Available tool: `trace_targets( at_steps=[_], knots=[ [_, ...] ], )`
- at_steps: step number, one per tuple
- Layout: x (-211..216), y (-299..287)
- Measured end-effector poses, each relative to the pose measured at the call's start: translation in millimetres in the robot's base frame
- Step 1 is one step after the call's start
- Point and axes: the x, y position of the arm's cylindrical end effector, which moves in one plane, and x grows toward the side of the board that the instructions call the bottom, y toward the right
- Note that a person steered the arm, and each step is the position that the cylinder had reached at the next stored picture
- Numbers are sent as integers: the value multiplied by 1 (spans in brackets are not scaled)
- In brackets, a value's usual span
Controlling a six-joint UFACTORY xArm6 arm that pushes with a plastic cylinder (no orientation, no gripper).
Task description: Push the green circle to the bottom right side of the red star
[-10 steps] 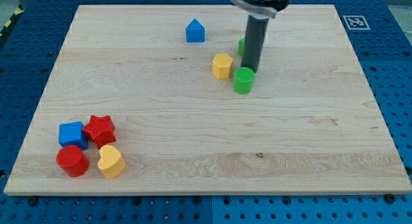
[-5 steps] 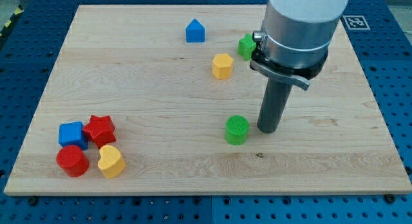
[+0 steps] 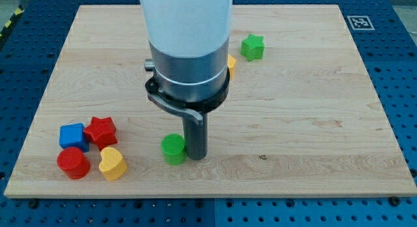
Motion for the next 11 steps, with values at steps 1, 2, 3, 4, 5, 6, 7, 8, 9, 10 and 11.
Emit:
trace_targets(
  at_steps=[1, 2, 3, 4, 5, 6, 7, 8, 9, 10, 11],
  knots=[
    [8, -7],
    [7, -27],
    [-3, -34],
    [-9, -34],
    [-17, -34],
    [-21, -34],
    [-21, -41],
    [-21, -58],
    [-21, -75],
    [-21, -84],
    [-22, -4]
  ],
)
